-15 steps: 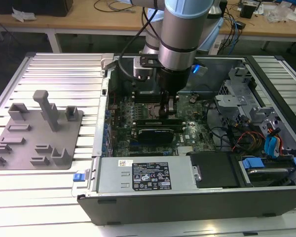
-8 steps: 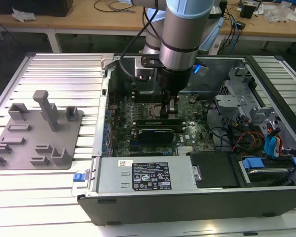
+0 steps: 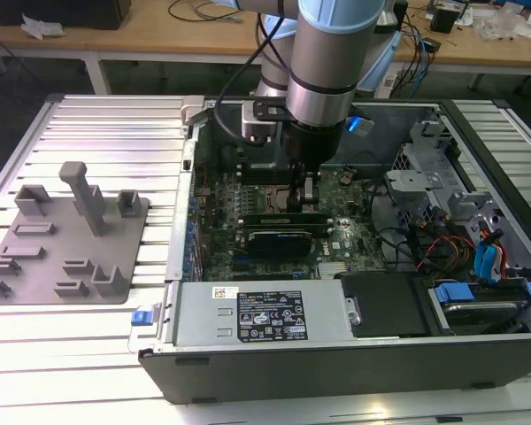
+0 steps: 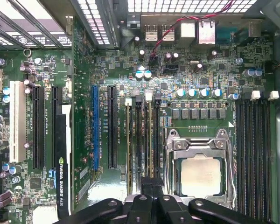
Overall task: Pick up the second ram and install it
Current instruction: 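Press down the second ram until it locks into place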
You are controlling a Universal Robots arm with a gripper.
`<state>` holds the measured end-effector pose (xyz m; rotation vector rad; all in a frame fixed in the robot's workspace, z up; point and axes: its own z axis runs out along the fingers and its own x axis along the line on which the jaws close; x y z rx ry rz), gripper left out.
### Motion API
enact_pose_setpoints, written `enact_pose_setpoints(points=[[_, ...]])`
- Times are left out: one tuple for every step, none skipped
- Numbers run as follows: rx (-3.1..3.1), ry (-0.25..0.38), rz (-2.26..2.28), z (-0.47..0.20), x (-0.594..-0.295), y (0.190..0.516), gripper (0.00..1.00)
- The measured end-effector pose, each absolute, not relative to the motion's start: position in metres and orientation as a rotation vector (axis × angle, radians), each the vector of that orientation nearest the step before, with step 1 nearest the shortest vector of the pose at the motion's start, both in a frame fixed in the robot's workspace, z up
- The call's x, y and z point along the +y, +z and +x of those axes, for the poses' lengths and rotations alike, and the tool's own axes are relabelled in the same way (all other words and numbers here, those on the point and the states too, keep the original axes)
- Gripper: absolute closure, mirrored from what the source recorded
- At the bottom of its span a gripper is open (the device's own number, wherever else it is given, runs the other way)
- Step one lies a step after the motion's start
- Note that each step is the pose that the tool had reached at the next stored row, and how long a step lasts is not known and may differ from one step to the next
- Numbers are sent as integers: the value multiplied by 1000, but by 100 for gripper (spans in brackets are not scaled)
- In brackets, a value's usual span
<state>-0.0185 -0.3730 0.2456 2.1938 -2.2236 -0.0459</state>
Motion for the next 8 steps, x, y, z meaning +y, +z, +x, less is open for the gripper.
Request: enact_pose_setpoints(points=[[-2224, -46, 2194, -18, -373, 246, 92], [-2224, -46, 2193, -18, -373, 246, 92], [-2224, -46, 2193, -18, -373, 246, 92], [-2224, -46, 2193, -18, -373, 246, 92], [-2225, -46, 2192, -18, -373, 246, 92], [-2225, -46, 2192, -18, -373, 246, 92], [-2225, -46, 2192, -18, -373, 246, 92], [-2225, -46, 2192, -18, -373, 246, 92]])
